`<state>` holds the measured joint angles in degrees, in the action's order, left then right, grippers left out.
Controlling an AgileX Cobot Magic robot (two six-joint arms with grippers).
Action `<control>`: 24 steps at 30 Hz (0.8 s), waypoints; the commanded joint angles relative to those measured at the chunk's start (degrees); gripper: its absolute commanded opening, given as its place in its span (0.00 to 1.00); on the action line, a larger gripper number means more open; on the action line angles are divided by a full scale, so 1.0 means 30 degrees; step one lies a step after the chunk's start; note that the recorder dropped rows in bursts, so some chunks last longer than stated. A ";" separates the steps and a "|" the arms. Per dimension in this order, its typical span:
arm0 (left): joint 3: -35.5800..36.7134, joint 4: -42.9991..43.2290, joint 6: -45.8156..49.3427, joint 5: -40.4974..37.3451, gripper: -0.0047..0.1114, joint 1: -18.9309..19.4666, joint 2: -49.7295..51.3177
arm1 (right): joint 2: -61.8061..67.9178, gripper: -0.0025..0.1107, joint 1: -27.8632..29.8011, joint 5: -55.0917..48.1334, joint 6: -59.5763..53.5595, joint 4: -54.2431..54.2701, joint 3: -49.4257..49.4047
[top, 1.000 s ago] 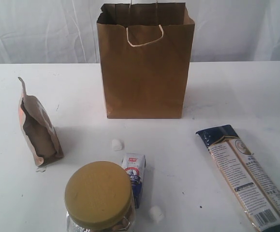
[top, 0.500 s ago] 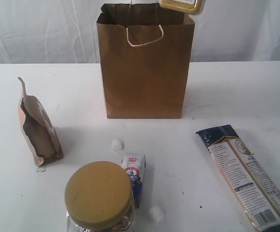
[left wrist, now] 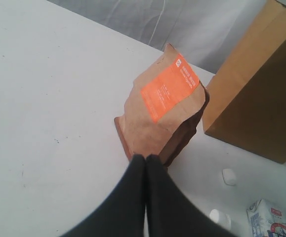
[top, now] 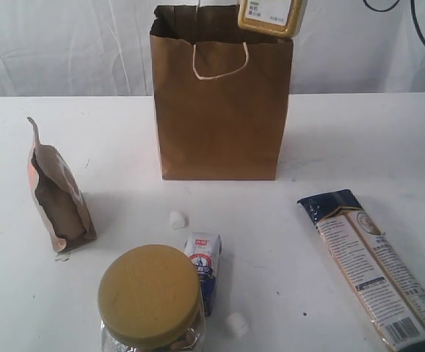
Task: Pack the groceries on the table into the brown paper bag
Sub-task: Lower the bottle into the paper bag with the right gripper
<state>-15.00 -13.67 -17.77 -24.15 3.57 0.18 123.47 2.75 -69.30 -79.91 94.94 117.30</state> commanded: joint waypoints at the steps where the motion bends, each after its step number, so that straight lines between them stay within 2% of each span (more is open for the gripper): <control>1: -0.0150 -0.0160 0.0318 0.0011 0.04 -0.0093 -0.0059 | -0.0360 0.02 -0.0162 -0.0220 -0.0918 0.1669 0.0244; 18: -0.0150 -0.0160 0.0510 0.0062 0.04 -0.0093 -0.0059 | -0.0360 0.02 0.0197 -0.0220 -0.1624 0.1669 0.0288; 24: -0.0150 -0.0160 0.0510 0.0062 0.04 -0.0093 -0.0059 | -0.0360 0.02 0.1022 -0.0220 0.0265 0.1669 0.0288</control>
<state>-15.00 -13.67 -16.55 -24.15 3.57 0.18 123.47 4.08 -69.65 -82.46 95.15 117.30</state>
